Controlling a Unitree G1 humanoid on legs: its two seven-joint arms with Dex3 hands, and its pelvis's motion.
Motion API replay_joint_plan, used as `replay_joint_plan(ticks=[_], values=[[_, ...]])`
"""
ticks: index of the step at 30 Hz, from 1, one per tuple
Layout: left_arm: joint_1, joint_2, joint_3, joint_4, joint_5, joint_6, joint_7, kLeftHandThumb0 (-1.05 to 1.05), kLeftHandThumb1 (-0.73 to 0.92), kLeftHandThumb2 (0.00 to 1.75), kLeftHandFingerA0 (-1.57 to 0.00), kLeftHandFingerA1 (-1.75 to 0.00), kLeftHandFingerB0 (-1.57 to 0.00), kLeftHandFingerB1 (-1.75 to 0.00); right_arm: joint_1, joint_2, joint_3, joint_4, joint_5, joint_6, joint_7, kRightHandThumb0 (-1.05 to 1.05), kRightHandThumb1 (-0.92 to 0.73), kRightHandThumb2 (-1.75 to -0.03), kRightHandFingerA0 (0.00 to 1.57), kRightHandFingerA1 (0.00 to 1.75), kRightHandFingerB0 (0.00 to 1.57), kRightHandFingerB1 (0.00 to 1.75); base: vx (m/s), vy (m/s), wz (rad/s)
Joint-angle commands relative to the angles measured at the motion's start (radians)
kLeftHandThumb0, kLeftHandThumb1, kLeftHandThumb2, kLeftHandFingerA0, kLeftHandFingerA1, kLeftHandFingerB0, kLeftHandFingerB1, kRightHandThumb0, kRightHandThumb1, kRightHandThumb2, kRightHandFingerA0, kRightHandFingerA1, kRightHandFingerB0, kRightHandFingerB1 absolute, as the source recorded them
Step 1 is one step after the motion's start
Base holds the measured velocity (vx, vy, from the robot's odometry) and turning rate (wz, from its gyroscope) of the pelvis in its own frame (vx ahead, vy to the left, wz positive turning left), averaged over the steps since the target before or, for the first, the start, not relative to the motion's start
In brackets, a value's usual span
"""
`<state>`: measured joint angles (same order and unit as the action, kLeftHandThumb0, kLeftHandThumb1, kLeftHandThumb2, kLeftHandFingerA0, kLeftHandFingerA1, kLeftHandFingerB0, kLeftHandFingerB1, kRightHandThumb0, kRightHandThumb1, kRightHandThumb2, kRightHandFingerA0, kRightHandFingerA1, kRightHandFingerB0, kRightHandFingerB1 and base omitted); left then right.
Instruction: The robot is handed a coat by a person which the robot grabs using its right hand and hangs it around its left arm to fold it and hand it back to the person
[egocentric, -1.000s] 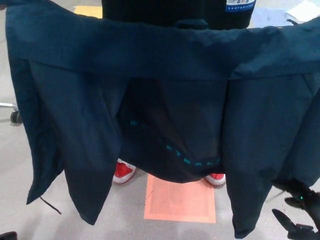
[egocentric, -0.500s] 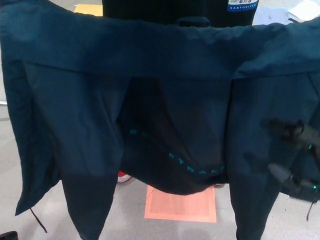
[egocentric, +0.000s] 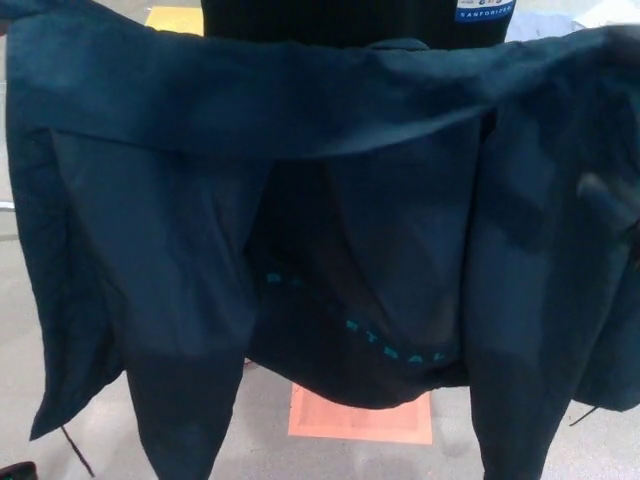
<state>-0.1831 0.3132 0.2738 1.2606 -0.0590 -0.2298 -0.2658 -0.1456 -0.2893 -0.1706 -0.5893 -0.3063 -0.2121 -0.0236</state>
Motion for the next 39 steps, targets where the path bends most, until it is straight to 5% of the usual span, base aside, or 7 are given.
replay_joint_plan(ticks=[1, 10, 18, 33, 34, 36, 39], values=[[-0.009, 0.039, -0.020, -0.007, 0.020, -0.082, -0.006, -0.63, 0.90, 0.67, -0.34, -0.39, -0.28, -0.36, -0.303, -0.118, -0.177, -0.324, -0.002, -0.017, -0.028, -0.73, -0.73, -0.63, 0.36, 0.39, 0.30, 0.33, 0.00, 0.000, 0.00], [-0.019, 0.039, -0.026, -0.005, 0.010, -0.076, -0.005, -0.59, 0.70, 1.07, -0.32, -0.55, -0.17, -0.47, -0.523, -0.184, -0.127, -0.183, 0.177, 0.057, 0.073, -0.74, -0.63, -0.59, 0.25, 0.32, 0.25, 0.28, 0.00, 0.000, 0.00], [-0.007, 0.034, -0.030, -0.002, 0.008, -0.088, -0.017, -0.65, 0.89, 0.67, -0.36, -0.39, -0.29, -0.36, -0.830, -0.463, 0.148, 0.140, 0.278, 0.519, 0.576, -0.87, -0.66, -1.02, 0.07, 0.42, 0.11, 0.31, 0.00, 0.000, 0.00], [-0.010, 0.031, -0.019, -0.003, -0.010, -0.094, -0.056, -0.63, 0.89, 0.67, -0.35, -0.39, -0.29, -0.36, -1.178, -0.246, 0.662, 1.004, 0.036, 0.482, 1.130, -0.81, -0.56, -0.91, 0.00, 0.19, 0.00, 0.13, 0.00, 0.000, 0.00], [-0.007, 0.031, -0.016, -0.007, -0.013, -0.098, -0.055, -0.61, 0.72, 1.06, -0.32, -0.54, -0.19, -0.47, -1.190, -0.233, 0.684, 1.043, 0.029, 0.482, 1.158, -0.82, -0.57, -0.92, 0.00, 0.17, 0.00, 0.11, 0.00, 0.000, 0.00], [-0.006, 0.032, -0.020, -0.010, -0.011, -0.109, -0.070, -0.65, 0.91, 0.67, -0.34, -0.40, -0.30, -0.37, -1.211, -0.215, 0.719, 1.106, 0.002, 0.435, 1.186, -0.81, -0.53, -0.94, 0.00, 0.28, 0.00, 0.14, 0.00, 0.000, 0.00], [-0.006, 0.032, -0.029, -0.010, 0.001, -0.114, -0.055, -0.62, 0.74, 1.09, -0.31, -0.54, -0.19, -0.47, -1.241, -0.187, 0.775, 1.164, -0.024, 0.447, 1.224, -0.97, -0.61, -0.94, 0.06, 0.17, 0.10, 0.09, 0.00, 0.000, 0.00]])
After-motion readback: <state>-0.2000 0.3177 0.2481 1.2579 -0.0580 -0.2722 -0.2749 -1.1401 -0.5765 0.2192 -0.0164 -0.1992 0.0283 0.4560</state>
